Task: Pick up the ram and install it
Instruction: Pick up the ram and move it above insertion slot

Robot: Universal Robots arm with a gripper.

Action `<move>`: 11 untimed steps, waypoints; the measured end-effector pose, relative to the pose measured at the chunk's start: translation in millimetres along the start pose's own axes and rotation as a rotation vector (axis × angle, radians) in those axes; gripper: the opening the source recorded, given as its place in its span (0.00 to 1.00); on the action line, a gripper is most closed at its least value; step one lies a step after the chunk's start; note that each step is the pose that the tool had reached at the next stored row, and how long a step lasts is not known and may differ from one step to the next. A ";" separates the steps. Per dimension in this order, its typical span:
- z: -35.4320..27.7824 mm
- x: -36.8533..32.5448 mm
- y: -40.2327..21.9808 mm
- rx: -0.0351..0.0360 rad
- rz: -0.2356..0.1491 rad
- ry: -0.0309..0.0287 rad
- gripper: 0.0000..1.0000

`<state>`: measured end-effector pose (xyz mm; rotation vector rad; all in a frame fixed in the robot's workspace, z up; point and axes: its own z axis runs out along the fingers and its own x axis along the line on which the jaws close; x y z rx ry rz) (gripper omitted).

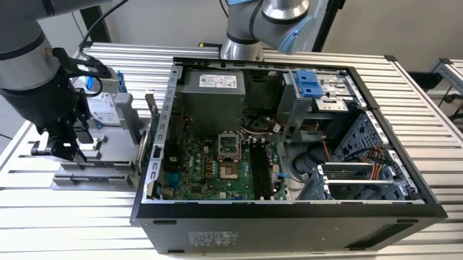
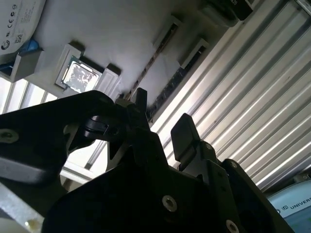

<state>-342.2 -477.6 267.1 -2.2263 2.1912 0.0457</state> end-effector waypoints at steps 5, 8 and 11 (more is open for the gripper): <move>7.3 3.2 0.6 0.0001 0.015 -0.0007 1.00; 12.9 6.7 0.5 0.0000 0.015 -0.0009 1.00; 16.7 7.7 0.5 -0.0039 0.015 -0.0008 1.00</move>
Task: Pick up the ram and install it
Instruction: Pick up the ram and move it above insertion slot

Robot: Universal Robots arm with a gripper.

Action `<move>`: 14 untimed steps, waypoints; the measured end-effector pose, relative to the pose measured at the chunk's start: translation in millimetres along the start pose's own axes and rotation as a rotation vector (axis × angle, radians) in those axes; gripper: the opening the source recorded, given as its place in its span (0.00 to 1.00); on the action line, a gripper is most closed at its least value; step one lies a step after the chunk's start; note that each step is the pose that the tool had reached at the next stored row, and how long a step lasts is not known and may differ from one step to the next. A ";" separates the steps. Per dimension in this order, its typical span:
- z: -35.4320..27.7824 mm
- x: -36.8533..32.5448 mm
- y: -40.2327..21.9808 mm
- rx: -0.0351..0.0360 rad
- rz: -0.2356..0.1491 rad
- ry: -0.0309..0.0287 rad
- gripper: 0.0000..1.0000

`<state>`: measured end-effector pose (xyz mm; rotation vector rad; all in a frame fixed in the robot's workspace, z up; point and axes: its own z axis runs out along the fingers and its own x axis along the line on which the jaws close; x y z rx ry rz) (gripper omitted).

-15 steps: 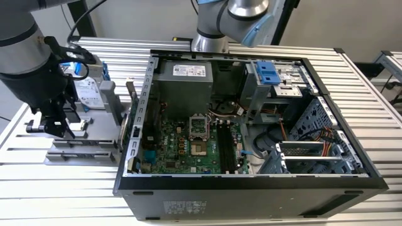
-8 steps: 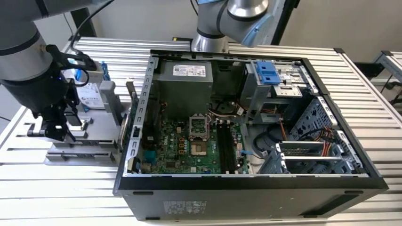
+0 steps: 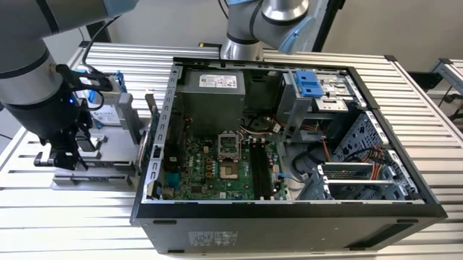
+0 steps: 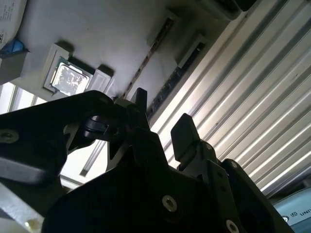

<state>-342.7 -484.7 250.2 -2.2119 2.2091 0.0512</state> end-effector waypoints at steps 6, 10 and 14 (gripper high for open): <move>8.8 0.8 -0.1 -0.0054 0.001 0.0007 1.00; 15.8 1.7 -0.3 -0.0053 0.002 0.0014 1.00; 22.7 2.8 -0.2 -0.0052 0.005 0.0018 1.00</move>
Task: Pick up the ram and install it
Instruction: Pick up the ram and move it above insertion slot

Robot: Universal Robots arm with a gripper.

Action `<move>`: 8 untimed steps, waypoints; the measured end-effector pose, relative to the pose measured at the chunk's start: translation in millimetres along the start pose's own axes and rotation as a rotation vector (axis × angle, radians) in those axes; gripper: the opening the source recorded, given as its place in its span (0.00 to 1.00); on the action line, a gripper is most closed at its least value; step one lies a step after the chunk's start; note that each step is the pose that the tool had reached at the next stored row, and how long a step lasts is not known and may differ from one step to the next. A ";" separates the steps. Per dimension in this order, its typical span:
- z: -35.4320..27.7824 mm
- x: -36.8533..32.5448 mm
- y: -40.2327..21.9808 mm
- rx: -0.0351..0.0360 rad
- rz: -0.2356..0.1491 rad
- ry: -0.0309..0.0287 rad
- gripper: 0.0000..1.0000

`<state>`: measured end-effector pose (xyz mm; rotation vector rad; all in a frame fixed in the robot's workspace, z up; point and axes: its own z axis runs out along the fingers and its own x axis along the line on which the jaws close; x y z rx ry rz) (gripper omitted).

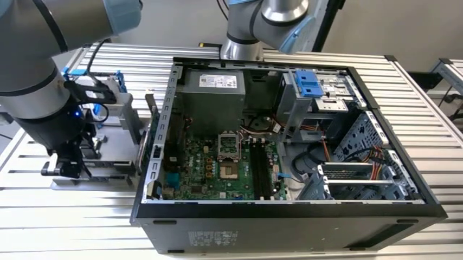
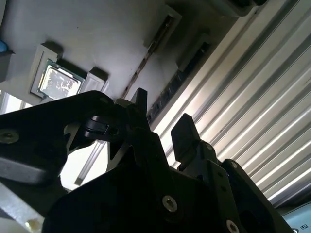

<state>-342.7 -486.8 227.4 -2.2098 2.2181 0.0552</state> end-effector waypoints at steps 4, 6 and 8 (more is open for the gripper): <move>7.2 0.6 0.8 0.0002 0.011 0.0021 1.00; 10.7 0.8 1.0 0.0006 0.023 0.0033 1.00; 14.1 0.8 1.1 0.0011 0.034 0.0044 1.00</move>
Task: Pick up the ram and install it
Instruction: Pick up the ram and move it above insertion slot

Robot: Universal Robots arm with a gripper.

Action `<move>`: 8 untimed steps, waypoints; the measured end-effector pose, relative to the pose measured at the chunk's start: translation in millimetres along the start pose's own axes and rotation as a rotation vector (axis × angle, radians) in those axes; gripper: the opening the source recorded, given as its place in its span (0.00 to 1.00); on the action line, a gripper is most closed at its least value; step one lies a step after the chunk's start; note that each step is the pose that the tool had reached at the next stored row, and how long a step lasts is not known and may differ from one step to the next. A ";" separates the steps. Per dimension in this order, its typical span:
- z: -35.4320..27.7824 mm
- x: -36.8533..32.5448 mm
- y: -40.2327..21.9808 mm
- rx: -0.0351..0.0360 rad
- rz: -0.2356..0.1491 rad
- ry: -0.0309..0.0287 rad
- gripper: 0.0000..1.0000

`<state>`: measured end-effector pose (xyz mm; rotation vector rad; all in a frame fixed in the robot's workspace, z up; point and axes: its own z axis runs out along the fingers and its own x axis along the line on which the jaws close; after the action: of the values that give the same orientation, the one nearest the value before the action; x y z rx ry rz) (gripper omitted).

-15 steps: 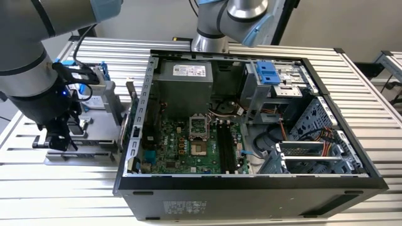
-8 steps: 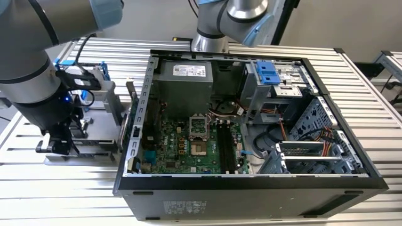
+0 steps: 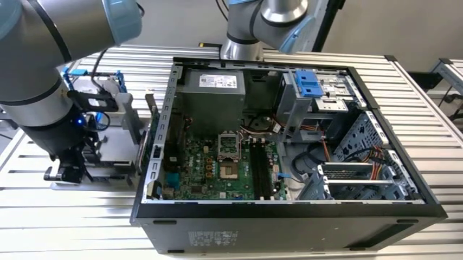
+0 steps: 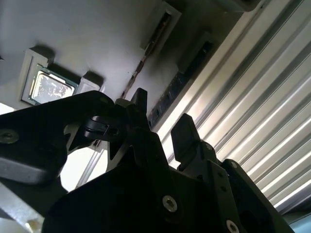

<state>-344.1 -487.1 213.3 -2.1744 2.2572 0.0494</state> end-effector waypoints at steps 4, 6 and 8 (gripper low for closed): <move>7.1 0.5 -0.1 0.0002 0.004 0.0015 1.00; 10.6 1.3 -0.1 0.0001 0.004 0.0016 1.00; 14.3 2.0 -0.3 0.0001 0.005 0.0016 1.00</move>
<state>-344.1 -488.7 199.0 -2.1696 2.2634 0.0475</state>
